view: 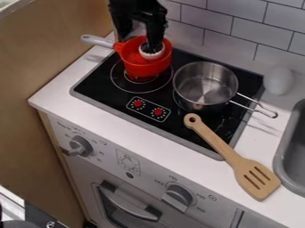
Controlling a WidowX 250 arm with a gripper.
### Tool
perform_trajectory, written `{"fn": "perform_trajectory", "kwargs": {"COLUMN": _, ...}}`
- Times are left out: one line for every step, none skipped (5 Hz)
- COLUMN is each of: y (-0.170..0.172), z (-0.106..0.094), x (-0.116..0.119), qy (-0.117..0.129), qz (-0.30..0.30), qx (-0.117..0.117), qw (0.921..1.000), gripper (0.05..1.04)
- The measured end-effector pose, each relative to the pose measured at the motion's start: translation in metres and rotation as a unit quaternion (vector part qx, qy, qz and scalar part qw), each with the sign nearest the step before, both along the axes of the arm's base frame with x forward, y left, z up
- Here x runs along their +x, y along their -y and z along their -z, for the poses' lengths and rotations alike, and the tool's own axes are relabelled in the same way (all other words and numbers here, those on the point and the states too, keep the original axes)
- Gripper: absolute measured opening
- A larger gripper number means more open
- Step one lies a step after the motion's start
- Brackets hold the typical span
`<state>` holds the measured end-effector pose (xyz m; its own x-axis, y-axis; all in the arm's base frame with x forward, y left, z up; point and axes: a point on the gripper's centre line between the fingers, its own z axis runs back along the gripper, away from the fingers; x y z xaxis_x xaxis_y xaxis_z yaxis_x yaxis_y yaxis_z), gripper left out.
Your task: Put the object in the orange pot
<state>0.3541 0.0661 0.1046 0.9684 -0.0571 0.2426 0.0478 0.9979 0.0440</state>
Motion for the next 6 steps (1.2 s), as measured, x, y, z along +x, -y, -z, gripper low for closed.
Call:
{"fn": "perform_trajectory", "kwargs": {"y": 0.020, "z": -0.012, "x": -0.012, "qy": -0.008, "qz": -0.021, "qx": 0.010, "qw": 0.9997, "gripper": 0.999}}
{"fn": "perform_trajectory", "kwargs": {"y": 0.041, "z": -0.016, "x": -0.026, "qy": -0.008, "qz": -0.034, "qx": 0.019, "qw": 0.9992, "gripper": 0.999}}
{"fn": "perform_trajectory", "kwargs": {"y": 0.060, "z": -0.016, "x": -0.035, "qy": -0.008, "qz": -0.051, "qx": 0.031, "qw": 0.9982, "gripper": 0.999}}
{"fn": "perform_trajectory", "kwargs": {"y": 0.075, "z": -0.014, "x": -0.038, "qy": -0.007, "qz": -0.063, "qx": 0.037, "qw": 0.9973, "gripper": 0.999}}
{"fn": "perform_trajectory", "kwargs": {"y": 0.093, "z": -0.014, "x": -0.042, "qy": -0.012, "qz": -0.073, "qx": 0.037, "qw": 0.9966, "gripper": 0.999}}
{"fn": "perform_trajectory", "kwargs": {"y": 0.103, "z": -0.017, "x": -0.041, "qy": -0.006, "qz": -0.080, "qx": 0.031, "qw": 0.9963, "gripper": 0.999}}
